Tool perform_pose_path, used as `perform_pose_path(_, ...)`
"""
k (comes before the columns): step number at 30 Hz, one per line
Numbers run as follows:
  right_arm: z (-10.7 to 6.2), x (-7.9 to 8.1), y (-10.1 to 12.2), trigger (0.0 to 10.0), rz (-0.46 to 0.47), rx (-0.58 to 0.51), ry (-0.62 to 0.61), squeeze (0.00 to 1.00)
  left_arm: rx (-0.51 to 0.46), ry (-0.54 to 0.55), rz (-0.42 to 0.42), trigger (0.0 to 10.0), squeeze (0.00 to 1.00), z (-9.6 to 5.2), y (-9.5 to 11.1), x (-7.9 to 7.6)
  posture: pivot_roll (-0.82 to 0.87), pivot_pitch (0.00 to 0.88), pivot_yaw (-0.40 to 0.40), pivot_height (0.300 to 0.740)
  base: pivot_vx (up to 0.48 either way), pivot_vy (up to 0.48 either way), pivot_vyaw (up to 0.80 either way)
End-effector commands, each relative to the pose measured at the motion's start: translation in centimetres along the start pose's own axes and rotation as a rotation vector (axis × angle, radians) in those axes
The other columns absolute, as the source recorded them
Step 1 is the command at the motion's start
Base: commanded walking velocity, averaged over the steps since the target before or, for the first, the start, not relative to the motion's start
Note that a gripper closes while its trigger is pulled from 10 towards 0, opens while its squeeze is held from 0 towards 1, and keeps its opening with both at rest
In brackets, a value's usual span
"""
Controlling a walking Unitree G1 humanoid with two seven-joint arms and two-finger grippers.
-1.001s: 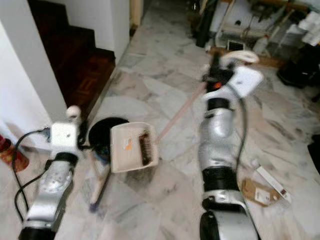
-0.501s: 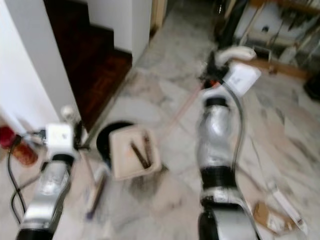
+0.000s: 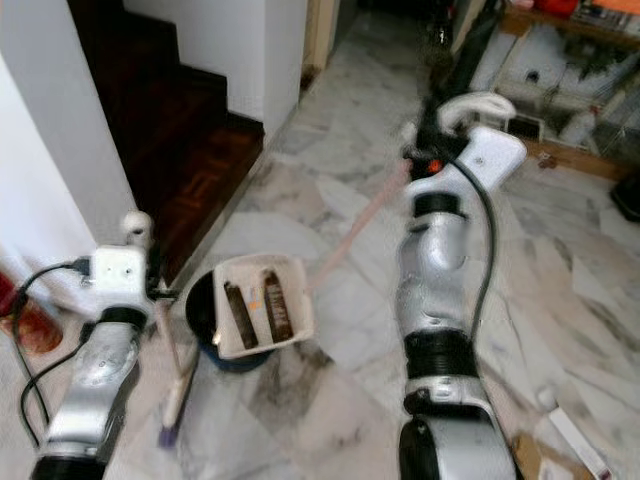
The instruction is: Sweep floor
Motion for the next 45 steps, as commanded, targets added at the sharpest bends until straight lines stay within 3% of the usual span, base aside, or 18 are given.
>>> perform_pose_path(1, 0.7, 0.1, 3.0, 10.0, 0.017, -0.105, 0.007, 0.0, -0.046, -0.012, -0.005, 10.0, 0.0, 0.2, 1.3, -0.5, 0.15, 0.06, -0.101, 0.74, 0.334, 0.0, 0.0)
perform_pose_path(13, 0.9, 0.3, 3.3, 10.0, 0.019, -0.112, 0.011, 0.0, -0.037, -0.011, -0.002, 10.0, 0.0, 0.0, 1.1, -0.6, 0.15, 0.071, -0.103, 0.74, 0.326, 0.0, 0.0)
perform_pose_path(25, 1.0, 0.8, 3.4, 10.0, 0.015, -0.112, 0.032, 0.0, -0.03, -0.018, 0.002, 10.0, 0.0, -0.2, 0.8, -0.7, 0.14, 0.081, -0.102, 0.74, 0.0, 0.0, 0.0)
perform_pose_path(45, 1.1, 5.5, 4.8, 10.0, -0.092, -0.208, 0.209, 0.0, -0.042, -0.012, -0.002, 10.0, 0.0, -0.5, 1.1, -0.8, 0.14, 0.086, -0.109, 0.74, 0.0, 0.0, 0.0)
Point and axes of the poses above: a point about 5 cm out from each wrist's last joint towards the gripper, its own z axis pointing out of the wrist towards the gripper, its own y axis along the axis of the wrist's last joint, x = y × z, the point moved 6 cm from there along z, pointing out of the wrist towards the gripper, and after that the axes turned 10 degrees about z, right-handed, at the moved point
